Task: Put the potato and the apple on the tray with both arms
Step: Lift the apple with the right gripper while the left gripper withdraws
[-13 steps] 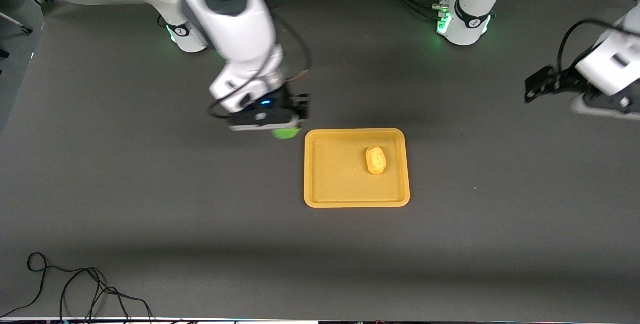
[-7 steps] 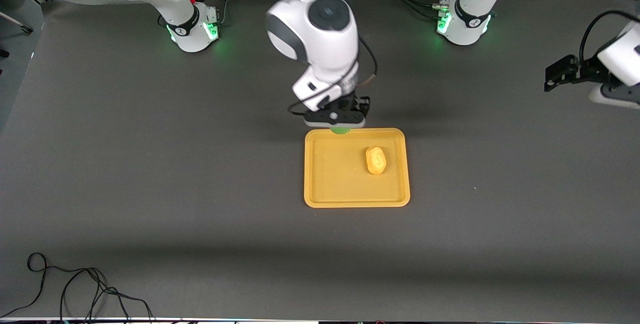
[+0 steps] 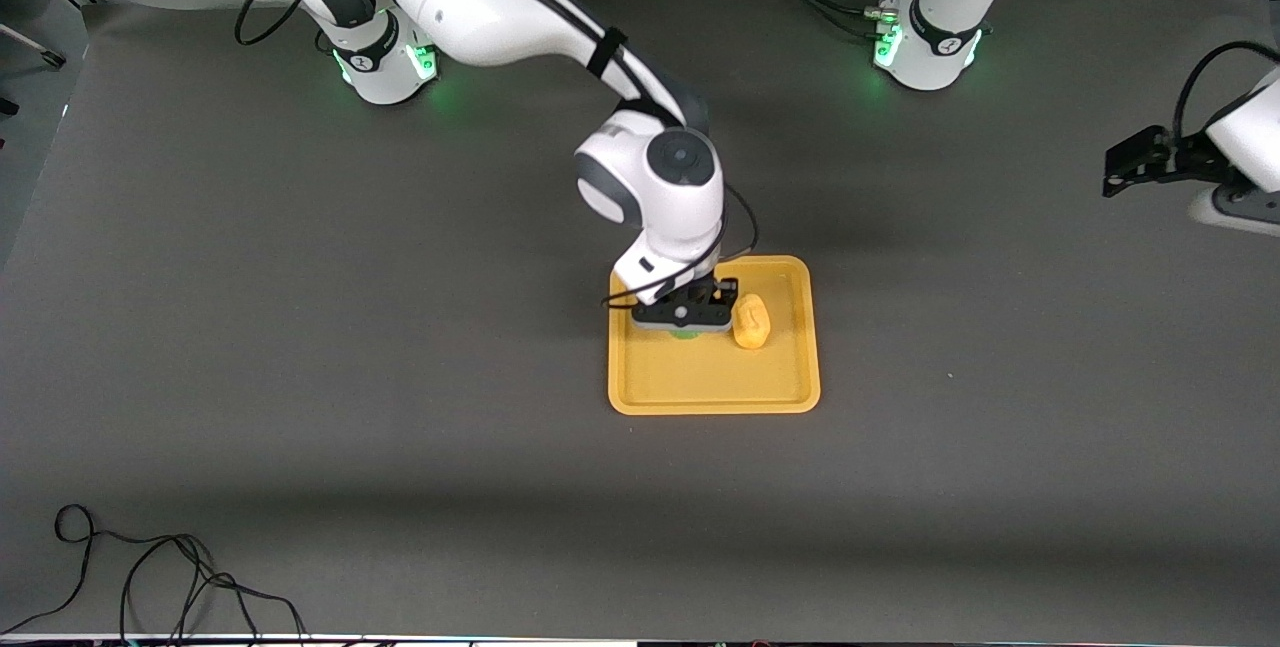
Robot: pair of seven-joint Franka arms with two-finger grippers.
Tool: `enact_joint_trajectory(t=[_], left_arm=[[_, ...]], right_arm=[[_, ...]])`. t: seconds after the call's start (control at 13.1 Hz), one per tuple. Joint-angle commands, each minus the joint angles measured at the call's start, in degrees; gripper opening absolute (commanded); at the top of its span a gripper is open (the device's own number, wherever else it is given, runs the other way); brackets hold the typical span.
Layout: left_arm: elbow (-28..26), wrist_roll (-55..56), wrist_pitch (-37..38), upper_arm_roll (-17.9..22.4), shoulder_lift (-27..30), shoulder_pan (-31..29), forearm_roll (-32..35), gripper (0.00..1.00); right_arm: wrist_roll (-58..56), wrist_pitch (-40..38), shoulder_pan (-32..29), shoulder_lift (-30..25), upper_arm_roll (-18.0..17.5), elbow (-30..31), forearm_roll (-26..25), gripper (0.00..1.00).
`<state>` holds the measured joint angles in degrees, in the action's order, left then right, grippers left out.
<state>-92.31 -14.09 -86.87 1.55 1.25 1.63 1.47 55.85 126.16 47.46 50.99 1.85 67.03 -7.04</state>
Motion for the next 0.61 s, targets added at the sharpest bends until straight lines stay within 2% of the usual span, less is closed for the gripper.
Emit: enact_joint_trajectory(t=[0.0, 0.15, 0.38, 0.53], left_arm=[[3.37, -2.34, 2.94, 5.30, -1.69, 4.96, 0.47, 1.00], [3.46, -2.34, 3.47, 5.13, -1.51, 4.70, 0.38, 1.00], [3.45, -3.04, 4.87, 5.22, -1.43, 4.08, 0.38, 1.00], [3.63, -4.36, 4.78, 5.48, -1.51, 4.00, 0.20, 1.00]], right_arm=[[1.46, 6.97, 0.00, -1.42, 1.14, 7.75, -1.48, 0.35], [1.46, 9.80, 0.00, -1.33, 1.58, 10.22, -1.48, 0.35], [1.54, 9.90, 0.18, -1.24, 1.50, 10.23, -1.31, 0.37], [1.81, 9.81, 0.18, -0.89, 1.49, 10.05, -0.87, 0.83]])
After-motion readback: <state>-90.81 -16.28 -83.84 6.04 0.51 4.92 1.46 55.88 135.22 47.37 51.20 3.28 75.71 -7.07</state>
